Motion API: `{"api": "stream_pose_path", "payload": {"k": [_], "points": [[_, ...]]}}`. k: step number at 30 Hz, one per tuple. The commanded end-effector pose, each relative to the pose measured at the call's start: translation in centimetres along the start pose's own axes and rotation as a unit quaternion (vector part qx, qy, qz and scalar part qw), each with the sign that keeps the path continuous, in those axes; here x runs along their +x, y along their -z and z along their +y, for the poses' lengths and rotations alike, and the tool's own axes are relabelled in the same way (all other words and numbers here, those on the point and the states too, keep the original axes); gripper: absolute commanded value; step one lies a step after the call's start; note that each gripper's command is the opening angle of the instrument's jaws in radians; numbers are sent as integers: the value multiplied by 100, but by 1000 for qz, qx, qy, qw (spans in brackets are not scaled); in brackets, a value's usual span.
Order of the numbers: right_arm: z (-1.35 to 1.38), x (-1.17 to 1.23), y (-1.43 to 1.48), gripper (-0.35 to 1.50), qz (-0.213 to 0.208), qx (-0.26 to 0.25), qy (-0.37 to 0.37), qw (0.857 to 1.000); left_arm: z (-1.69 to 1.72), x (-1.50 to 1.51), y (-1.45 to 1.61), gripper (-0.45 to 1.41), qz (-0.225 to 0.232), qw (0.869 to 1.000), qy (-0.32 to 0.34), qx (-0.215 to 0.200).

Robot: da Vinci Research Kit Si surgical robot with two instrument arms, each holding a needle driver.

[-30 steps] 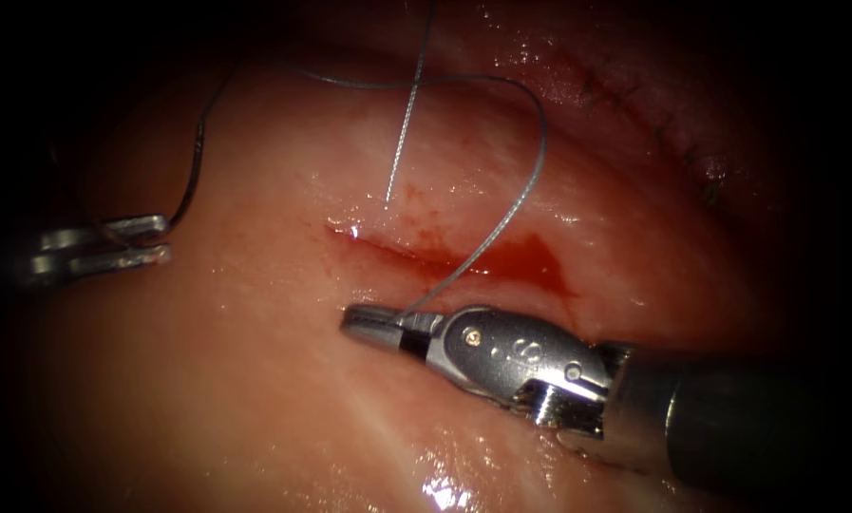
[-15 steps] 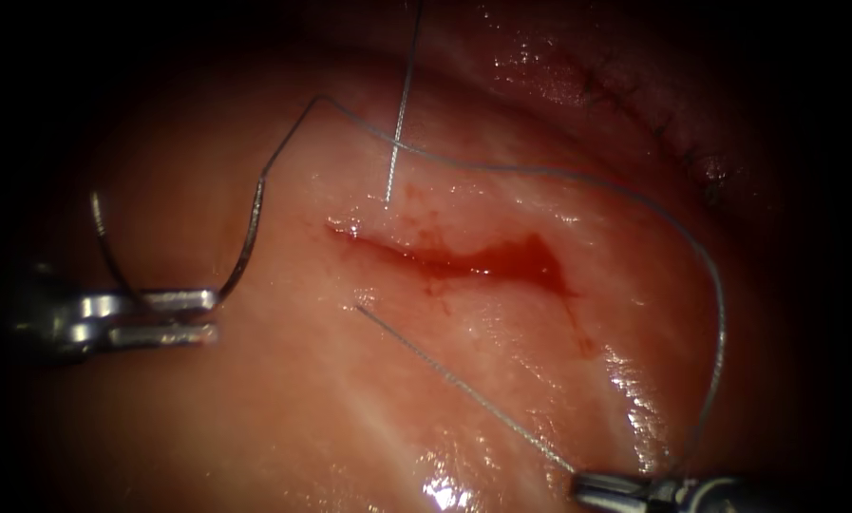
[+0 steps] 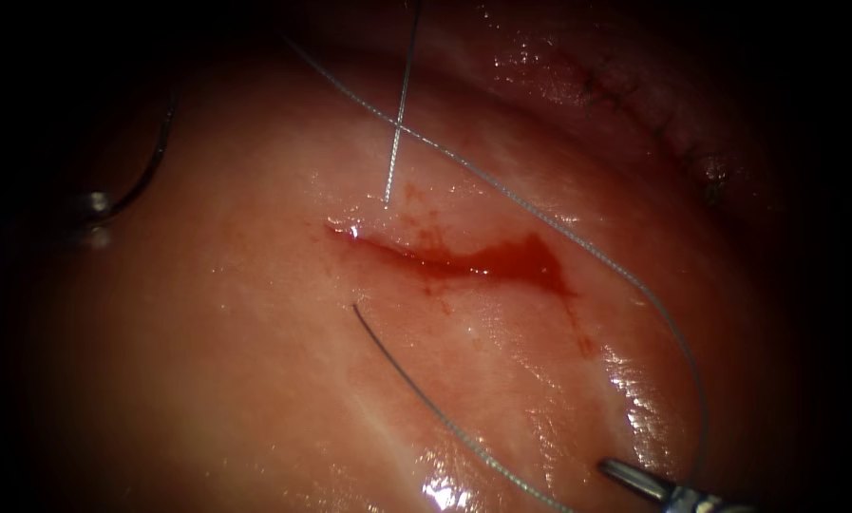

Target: Wound Closure

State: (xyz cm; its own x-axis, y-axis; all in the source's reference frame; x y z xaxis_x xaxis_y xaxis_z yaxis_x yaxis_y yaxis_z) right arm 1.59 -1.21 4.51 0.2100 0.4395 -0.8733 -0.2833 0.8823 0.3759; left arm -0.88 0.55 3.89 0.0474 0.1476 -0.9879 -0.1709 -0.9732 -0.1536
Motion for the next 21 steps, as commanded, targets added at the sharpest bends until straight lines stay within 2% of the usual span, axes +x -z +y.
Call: {"api": "stream_pose_path", "payload": {"k": [1, 5, 8, 10, 14, 18, 21], "points": [[3, -7, -7, 148, -1, 0, 0, 1000, 4, -8, 0, -45, -1, 1000, 4, 2], [17, -15, -8, 145, -5, -7, 3, 1000, 6, -11, -3, -45, -4, 1000, 2, 5], [15, -13, -4, 140, -37, 0, 0, 999, 13, -15, -14, -45, -5, 1000, -2, 12], [12, -9, 4, 126, -66, 14, 25, 997, 16, -18, -20, -45, -4, 1000, -3, 10], [28, -18, 38, 126, -99, 6, 35, 994, 12, -20, -21, -45, -4, 1000, -3, 9], [48, -29, 76, 130, -157, -8, 43, 987, 9, -18, -15, -45, -3, 1000, -1, 7], [67, -30, 106, 130, -175, -25, 35, 984, 9, -18, -13, -45, -2, 1000, -1, 5]]}}
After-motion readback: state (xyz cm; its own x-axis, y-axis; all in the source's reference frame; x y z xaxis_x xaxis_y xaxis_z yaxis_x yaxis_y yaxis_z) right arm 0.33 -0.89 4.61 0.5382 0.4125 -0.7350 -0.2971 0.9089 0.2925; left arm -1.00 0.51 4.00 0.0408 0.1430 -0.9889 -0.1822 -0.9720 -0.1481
